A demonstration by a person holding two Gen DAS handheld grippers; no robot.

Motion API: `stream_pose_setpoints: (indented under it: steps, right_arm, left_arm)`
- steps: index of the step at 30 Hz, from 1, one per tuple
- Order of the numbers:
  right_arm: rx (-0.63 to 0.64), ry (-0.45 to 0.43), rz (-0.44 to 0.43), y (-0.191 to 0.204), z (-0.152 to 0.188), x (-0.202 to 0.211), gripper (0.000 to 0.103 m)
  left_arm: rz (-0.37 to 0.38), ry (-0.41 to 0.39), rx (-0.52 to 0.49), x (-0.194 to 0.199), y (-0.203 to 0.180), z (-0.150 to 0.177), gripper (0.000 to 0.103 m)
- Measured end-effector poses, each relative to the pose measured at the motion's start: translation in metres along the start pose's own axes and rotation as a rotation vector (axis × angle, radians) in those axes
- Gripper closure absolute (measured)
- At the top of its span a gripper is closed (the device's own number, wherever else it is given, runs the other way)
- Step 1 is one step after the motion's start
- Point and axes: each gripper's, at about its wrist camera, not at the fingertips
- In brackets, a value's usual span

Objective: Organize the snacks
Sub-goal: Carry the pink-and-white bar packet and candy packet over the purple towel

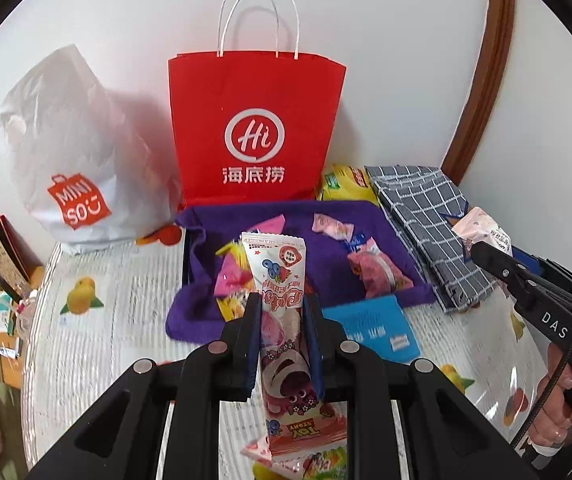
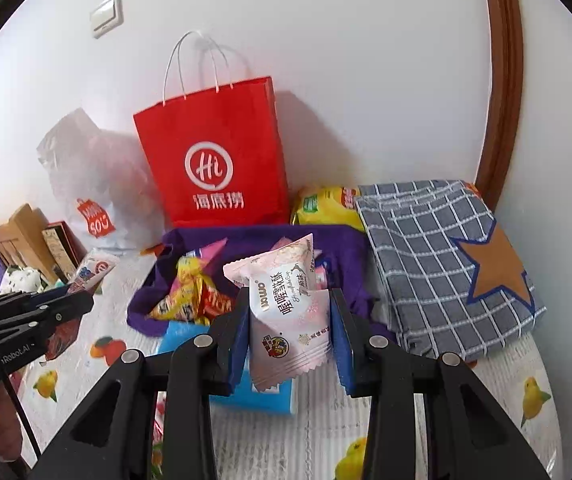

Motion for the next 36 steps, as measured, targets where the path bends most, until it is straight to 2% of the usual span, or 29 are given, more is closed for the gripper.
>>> stream_pose_setpoints:
  steps: [6, 17, 30, 36]
  right_arm:
    - [-0.01, -0.011, -0.005, -0.002, -0.022, -0.014, 0.066]
    - [0.0, -0.011, -0.015, -0.002, -0.058, -0.052, 0.066]
    - [-0.005, 0.019, -0.01, -0.004, -0.079, -0.105, 0.066]
    - [-0.01, 0.087, 0.004, -0.01, -0.072, -0.14, 0.066]
  left_arm:
    - [0.004, 0.0, 0.009, -0.011, 0.002, -0.024, 0.083]
    - [-0.031, 0.012, 0.021, -0.043, 0.012, -0.057, 0.083]
    - [-0.032, 0.046, 0.036, -0.093, 0.025, -0.08, 0.083]
    - [-0.007, 0.102, 0.044, -0.124, 0.035, -0.078, 0.083]
Point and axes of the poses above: each gripper's, at about its wrist camera, not at the fingertips, and x roughly against the way its jaws point, y to its left, z to its underside, and after that the axes turned 5 degrees about y, right-handed
